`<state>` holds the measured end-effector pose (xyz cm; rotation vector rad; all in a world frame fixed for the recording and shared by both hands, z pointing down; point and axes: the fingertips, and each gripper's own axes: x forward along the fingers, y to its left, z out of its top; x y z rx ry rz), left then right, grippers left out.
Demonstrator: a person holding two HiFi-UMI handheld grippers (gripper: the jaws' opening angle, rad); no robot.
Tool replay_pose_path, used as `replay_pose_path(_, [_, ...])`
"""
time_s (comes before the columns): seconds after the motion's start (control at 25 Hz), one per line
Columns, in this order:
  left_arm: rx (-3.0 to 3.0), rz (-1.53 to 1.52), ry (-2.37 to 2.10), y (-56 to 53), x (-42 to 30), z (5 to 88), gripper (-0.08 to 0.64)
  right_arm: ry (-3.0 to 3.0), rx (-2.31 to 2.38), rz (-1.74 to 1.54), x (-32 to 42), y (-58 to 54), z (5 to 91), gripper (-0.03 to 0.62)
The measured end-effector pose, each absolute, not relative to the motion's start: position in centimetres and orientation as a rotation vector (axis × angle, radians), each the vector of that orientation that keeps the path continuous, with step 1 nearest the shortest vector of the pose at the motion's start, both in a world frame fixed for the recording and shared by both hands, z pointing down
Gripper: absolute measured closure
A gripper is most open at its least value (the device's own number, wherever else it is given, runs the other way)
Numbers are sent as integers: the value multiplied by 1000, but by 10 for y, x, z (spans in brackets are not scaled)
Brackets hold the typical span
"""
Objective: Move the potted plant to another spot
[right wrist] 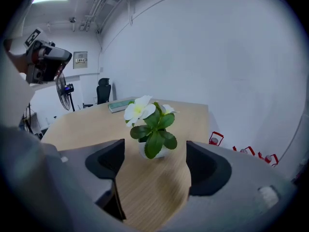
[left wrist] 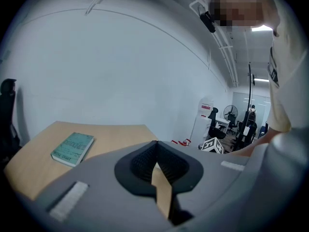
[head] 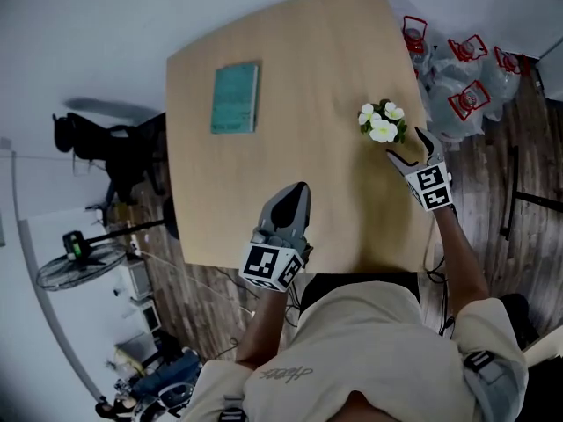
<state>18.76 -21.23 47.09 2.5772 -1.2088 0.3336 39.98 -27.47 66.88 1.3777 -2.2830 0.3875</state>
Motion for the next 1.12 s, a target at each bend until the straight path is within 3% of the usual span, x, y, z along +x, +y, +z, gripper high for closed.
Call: replay_pose_path(1.12, [2468, 389, -1305, -212, 163, 489, 540, -2264, 1228, 309, 354, -338, 707, 187])
